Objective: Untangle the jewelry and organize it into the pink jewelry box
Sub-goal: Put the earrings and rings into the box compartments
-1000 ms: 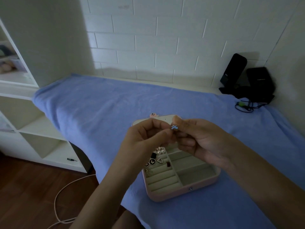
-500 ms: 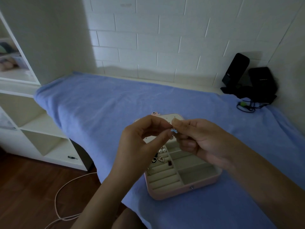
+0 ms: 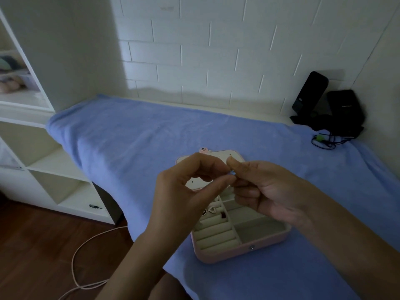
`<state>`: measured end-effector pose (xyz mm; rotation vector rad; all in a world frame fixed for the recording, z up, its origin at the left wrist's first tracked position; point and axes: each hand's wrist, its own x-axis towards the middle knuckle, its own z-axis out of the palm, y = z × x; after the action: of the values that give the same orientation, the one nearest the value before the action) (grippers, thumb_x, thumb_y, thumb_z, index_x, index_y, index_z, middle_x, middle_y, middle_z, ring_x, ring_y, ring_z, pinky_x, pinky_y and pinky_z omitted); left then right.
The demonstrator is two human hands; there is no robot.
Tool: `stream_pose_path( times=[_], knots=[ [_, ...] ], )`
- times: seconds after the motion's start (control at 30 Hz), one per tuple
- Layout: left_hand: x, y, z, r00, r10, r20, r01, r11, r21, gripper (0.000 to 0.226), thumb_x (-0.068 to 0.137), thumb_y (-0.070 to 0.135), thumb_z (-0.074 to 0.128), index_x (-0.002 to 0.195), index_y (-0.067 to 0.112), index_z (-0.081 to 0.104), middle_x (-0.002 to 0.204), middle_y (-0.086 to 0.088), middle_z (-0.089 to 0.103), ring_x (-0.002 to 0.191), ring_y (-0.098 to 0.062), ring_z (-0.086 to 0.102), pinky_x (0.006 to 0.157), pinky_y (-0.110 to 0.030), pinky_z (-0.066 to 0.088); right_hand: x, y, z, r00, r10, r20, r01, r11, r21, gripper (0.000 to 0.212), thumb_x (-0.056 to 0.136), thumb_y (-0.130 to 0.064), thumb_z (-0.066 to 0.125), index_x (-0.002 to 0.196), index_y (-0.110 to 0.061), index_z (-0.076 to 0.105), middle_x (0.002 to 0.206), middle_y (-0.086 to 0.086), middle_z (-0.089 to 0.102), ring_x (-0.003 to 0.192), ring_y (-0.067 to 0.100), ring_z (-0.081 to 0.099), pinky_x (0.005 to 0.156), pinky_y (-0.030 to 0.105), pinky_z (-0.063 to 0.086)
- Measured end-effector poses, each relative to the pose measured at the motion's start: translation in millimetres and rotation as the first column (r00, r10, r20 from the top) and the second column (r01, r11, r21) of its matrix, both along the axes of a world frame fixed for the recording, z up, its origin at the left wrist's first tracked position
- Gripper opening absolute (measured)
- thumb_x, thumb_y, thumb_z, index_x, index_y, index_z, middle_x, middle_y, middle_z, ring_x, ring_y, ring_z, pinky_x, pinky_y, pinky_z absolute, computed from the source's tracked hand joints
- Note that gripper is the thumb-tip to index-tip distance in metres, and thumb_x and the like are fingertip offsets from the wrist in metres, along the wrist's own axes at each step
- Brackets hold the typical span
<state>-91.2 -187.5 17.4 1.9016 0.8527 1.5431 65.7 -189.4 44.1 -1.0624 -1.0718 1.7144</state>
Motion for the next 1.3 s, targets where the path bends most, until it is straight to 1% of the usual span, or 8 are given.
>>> stream_pose_path(
  times=[0.23, 0.33, 0.47, 0.57, 0.7, 0.83, 1.03, 1.3],
  knots=[
    [-4, 0, 1, 0.941, -0.221, 0.257, 0.292, 0.913, -0.284, 0.014, 0.064, 0.012, 0.081, 0.071, 0.012, 0.069, 0.071, -0.005, 0.071, 0.070, -0.019, 0.070, 0.066, -0.021, 0.054, -2, -3, 0, 0.994, 0.000, 0.107, -0.007, 0.998, 0.065, 0.031, 0.066, -0.035, 0.066, 0.075, -0.006, 0.070, 0.062, 0.002, 0.054, 0.048, 0.006, 0.047, 0.046, 0.014, 0.042],
    [-5, -4, 1, 0.929, -0.196, 0.314, 0.300, 0.897, -0.326, 0.015, 0.063, 0.011, 0.077, 0.073, 0.007, 0.067, 0.070, -0.008, 0.071, 0.069, -0.022, 0.070, 0.066, -0.025, 0.057, -2, -4, 2, 0.962, -0.080, 0.260, 0.006, 0.961, 0.275, 0.030, 0.070, -0.033, 0.065, 0.079, -0.004, 0.065, 0.063, 0.003, 0.063, 0.055, 0.008, 0.058, 0.054, 0.017, 0.046],
    [-5, -14, -1, 0.986, -0.017, 0.164, 0.056, 0.970, -0.237, 0.017, 0.067, 0.014, 0.076, 0.073, 0.009, 0.062, 0.069, -0.001, 0.069, 0.066, -0.015, 0.069, 0.064, -0.023, 0.055, 2, -8, 11, 0.902, -0.205, 0.381, -0.062, 0.810, 0.584, 0.015, 0.070, -0.022, 0.070, 0.080, -0.011, 0.072, 0.074, 0.003, 0.071, 0.070, 0.011, 0.068, 0.065, 0.018, 0.051],
    [-6, -19, -6, 0.988, 0.111, 0.103, -0.102, 0.991, -0.087, 0.028, 0.072, 0.007, 0.077, 0.065, 0.015, 0.052, 0.067, 0.002, 0.066, 0.065, -0.011, 0.065, 0.064, -0.024, 0.054, 3, -13, 14, 0.884, -0.205, 0.419, -0.134, 0.750, 0.648, 0.015, 0.068, -0.020, 0.074, 0.082, -0.015, 0.075, 0.078, -0.002, 0.074, 0.080, 0.006, 0.070, 0.075, 0.016, 0.051],
    [-8, -28, -8, 0.972, 0.229, 0.047, -0.234, 0.958, 0.167, 0.038, 0.073, 0.011, 0.077, 0.065, 0.023, 0.042, 0.076, 0.007, 0.064, 0.076, -0.003, 0.065, 0.069, -0.010, 0.047, 3, -21, 17, 0.853, -0.281, 0.439, -0.148, 0.678, 0.720, 0.011, 0.065, -0.016, 0.077, 0.076, -0.017, 0.075, 0.074, -0.007, 0.073, 0.073, 0.005, 0.070, 0.069, 0.011, 0.050],
    [-11, -35, -12, 0.960, 0.277, 0.033, -0.275, 0.920, 0.279, 0.035, 0.075, 0.011, 0.072, 0.066, 0.024, 0.041, 0.078, 0.010, 0.066, 0.079, 0.001, 0.064, 0.068, -0.008, 0.045, 2, -24, 18, 0.767, -0.379, 0.518, -0.301, 0.500, 0.812, 0.009, 0.072, -0.021, 0.076, 0.079, -0.015, 0.074, 0.074, -0.010, 0.071, 0.073, 0.004, 0.068, 0.070, 0.014, 0.052],
    [-13, -42, -16, 0.950, 0.310, 0.049, -0.310, 0.907, 0.286, 0.033, 0.074, 0.011, 0.072, 0.066, 0.023, 0.042, 0.079, 0.009, 0.066, 0.081, 0.003, 0.064, 0.069, -0.004, 0.042, 1, -25, 16, 0.689, -0.435, 0.579, -0.486, 0.315, 0.815, 0.014, 0.085, -0.023, 0.066, 0.085, -0.010, 0.070, 0.080, -0.005, 0.065, 0.074, 0.005, 0.062, 0.069, 0.014, 0.048],
    [-11, -48, -23, 0.965, 0.175, 0.198, -0.203, 0.970, 0.132, 0.033, 0.073, 0.015, 0.072, 0.063, 0.033, 0.046, 0.077, 0.008, 0.068, 0.079, -0.011, 0.068, 0.070, -0.024, 0.054, 1, -28, 14, 0.687, -0.406, 0.603, -0.537, 0.277, 0.797, 0.005, 0.084, -0.017, 0.061, 0.082, -0.012, 0.063, 0.080, -0.004, 0.059, 0.073, 0.009, 0.059, 0.066, 0.019, 0.048]
  ],
)
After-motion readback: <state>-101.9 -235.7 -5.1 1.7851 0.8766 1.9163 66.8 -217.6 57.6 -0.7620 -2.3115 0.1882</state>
